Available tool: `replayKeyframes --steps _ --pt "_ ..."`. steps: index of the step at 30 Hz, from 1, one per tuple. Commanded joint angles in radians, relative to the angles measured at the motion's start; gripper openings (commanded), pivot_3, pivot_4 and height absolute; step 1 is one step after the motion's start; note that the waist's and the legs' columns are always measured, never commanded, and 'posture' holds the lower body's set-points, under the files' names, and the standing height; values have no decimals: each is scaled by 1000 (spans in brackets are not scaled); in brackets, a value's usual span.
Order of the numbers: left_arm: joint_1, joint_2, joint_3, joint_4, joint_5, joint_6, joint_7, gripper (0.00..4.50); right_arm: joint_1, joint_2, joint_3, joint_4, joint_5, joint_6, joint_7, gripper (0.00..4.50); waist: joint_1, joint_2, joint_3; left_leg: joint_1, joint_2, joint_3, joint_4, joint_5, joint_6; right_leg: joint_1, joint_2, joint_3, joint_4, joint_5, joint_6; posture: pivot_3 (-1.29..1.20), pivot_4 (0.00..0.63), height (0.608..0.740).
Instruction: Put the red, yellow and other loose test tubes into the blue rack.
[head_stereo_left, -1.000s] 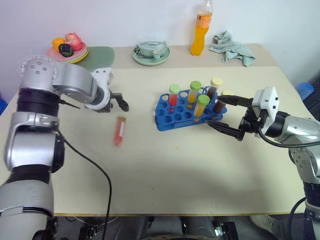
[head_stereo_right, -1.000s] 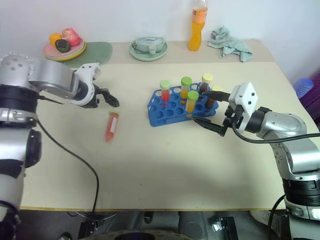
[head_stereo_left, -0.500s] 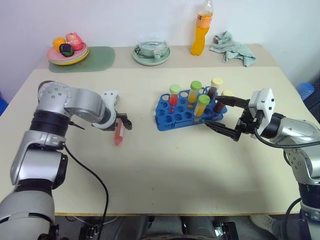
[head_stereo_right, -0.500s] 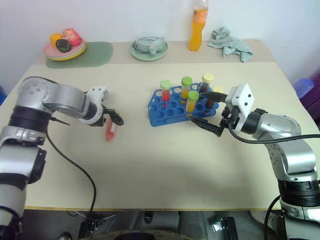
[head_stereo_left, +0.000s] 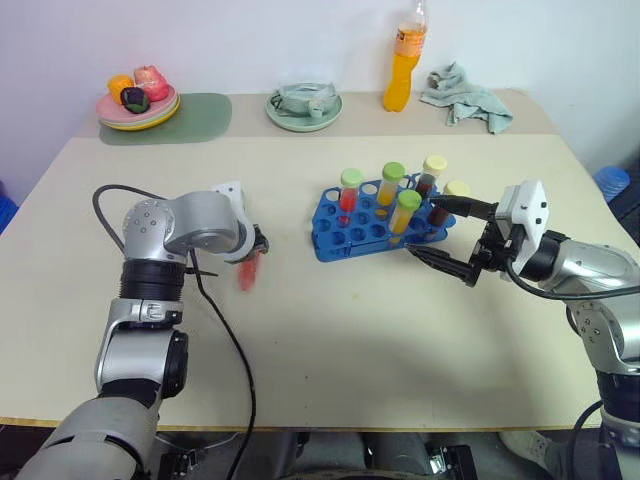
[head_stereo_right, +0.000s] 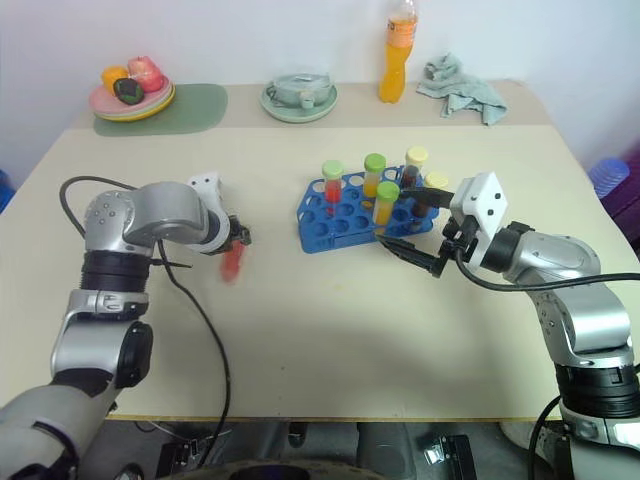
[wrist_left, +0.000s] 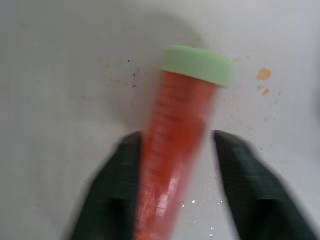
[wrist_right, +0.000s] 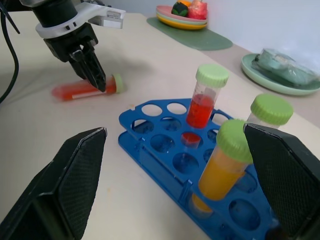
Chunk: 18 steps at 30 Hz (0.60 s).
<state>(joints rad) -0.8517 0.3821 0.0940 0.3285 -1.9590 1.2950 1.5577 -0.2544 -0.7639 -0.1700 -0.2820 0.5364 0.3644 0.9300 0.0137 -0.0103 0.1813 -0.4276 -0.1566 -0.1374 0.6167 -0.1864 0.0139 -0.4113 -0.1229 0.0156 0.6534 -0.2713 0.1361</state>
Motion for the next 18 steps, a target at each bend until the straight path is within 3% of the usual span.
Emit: replayKeyframes --steps 1,8,16,18 --pt "15 2 24 -31 -13 -5 57 697 -4 -3 -27 -40 13 -12 1 4500 0 0 0 0 0 0 0 0 0 0 0 0 0 0 0 0 150 739" --pt "51 15 65 -48 -13 57 20 696 -14 -2 -19 -24 9 -18 12 4500 0 0 0 0 0 0 0 0 0 0 0 0 0 0 0 0 150 739" --pt "94 360 -49 -145 -13 203 -547 696 -36 0 -12 6 -2 -31 28 4500 -3 0 -1 1 0 1 -1 0 -1 -4 4 7 3 0 -1 0 150 739" --pt "145 387 32 -304 5 134 -693 696 -43 3 -8 11 -3 -32 28 4500 1 0 -1 1 -1 1 -1 0 -1 -3 4 7 3 0 -1 0 150 739"
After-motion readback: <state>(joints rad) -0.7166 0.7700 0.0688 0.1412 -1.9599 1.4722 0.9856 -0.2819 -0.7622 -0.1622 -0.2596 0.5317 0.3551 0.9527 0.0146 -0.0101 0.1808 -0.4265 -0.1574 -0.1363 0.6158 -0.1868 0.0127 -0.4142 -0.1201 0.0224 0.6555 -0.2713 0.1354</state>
